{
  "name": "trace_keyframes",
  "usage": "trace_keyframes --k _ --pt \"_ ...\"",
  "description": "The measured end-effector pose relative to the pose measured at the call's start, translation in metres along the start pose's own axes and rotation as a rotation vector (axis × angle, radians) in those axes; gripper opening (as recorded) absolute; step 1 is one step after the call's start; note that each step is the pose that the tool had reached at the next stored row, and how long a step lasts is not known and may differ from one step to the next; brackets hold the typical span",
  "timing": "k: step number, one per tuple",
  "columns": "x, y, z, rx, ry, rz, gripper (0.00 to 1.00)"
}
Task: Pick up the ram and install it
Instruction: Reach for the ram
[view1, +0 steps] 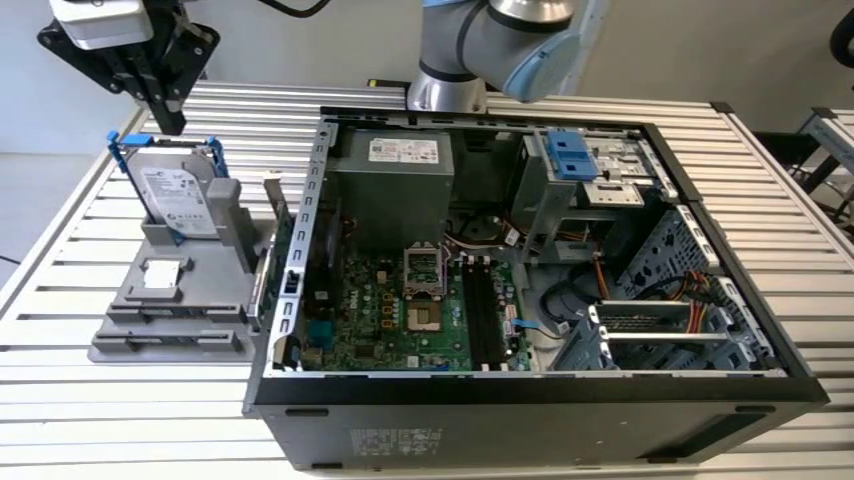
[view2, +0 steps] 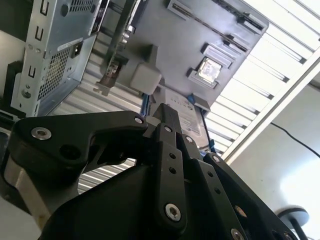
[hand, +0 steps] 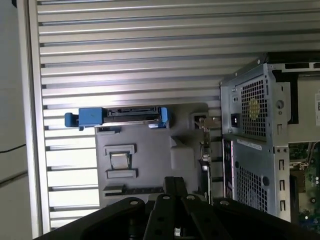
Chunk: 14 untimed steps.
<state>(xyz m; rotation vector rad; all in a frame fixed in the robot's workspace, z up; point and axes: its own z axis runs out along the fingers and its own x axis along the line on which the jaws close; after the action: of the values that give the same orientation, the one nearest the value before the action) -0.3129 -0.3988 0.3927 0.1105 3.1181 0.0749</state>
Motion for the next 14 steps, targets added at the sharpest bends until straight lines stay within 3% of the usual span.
trace_keyframes --k 14 --pt "0.0203 -0.0014 -0.0004 0.0 -0.0001 0.0 0.0"
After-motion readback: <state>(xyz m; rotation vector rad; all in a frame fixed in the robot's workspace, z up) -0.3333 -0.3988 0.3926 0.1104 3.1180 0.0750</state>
